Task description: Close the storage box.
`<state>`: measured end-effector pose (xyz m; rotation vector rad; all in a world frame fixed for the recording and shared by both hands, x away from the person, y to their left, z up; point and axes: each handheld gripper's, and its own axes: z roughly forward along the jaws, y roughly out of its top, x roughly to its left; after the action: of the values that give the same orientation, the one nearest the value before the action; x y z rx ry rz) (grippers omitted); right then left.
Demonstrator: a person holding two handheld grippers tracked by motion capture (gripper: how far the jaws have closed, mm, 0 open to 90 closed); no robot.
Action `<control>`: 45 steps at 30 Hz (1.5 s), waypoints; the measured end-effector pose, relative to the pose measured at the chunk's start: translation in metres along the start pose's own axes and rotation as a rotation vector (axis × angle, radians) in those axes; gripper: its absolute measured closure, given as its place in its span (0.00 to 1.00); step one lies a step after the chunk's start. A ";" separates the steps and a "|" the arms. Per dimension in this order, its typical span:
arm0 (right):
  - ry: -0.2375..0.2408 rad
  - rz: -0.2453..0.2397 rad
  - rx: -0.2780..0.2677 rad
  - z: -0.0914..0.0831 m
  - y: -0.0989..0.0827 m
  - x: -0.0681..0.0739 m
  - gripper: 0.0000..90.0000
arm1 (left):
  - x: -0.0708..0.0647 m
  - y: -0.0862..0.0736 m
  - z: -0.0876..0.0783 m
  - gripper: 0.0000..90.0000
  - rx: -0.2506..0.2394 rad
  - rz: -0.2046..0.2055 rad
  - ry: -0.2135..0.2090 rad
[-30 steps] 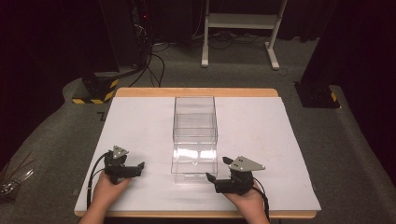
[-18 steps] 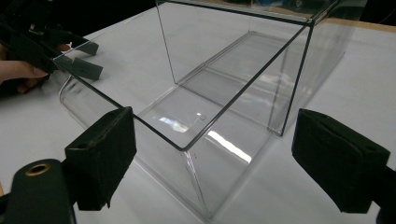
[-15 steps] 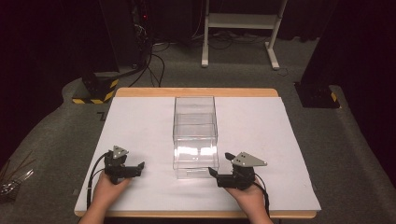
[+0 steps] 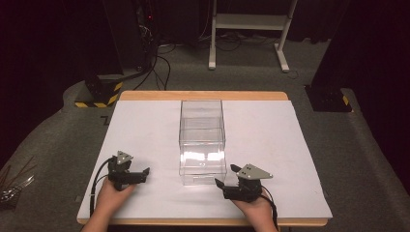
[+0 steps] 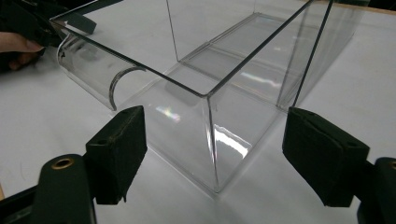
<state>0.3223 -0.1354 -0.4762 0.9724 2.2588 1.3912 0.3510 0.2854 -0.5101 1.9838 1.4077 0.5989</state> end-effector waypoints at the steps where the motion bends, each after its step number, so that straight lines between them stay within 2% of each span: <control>1: -0.002 0.003 0.000 0.001 0.000 0.000 0.25 | 0.000 0.000 0.000 0.03 -0.001 0.000 0.000; 7: -0.027 0.022 0.002 0.006 0.000 0.000 0.25 | 0.000 0.000 0.000 0.03 0.000 0.000 0.000; 11: -0.027 0.021 0.003 0.008 0.000 0.001 0.24 | 0.000 0.000 0.000 0.03 0.000 -0.001 0.000; 15: -0.039 0.018 -0.003 0.010 0.002 0.002 0.21 | 0.000 0.000 0.000 0.03 0.000 0.000 0.000; 17: -0.058 0.009 -0.016 0.012 0.004 0.003 0.15 | 0.000 0.000 0.000 0.03 0.000 0.000 0.000; 21: -0.079 0.011 -0.027 0.015 0.007 0.004 0.14 | 0.000 0.000 0.000 0.03 0.000 0.000 0.000; 30: -0.082 -0.002 -0.018 0.024 0.013 0.006 0.14 | 0.000 0.000 0.000 0.03 0.002 0.003 -0.001; 34: -0.097 -0.003 -0.020 0.028 0.015 0.004 0.14 | 0.000 0.000 0.000 0.03 0.003 0.003 -0.001; 39: -0.118 0.022 -0.019 0.033 0.017 -0.004 0.14 | 0.000 0.000 0.000 0.03 0.004 0.004 0.000; 45: -0.122 0.023 -0.009 0.039 0.020 -0.010 0.13 | 0.000 0.000 0.000 0.03 0.004 0.004 0.000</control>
<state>0.3595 -0.1103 -0.4776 1.0539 2.1576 1.3126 0.3510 0.2856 -0.5099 1.9897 1.4062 0.5987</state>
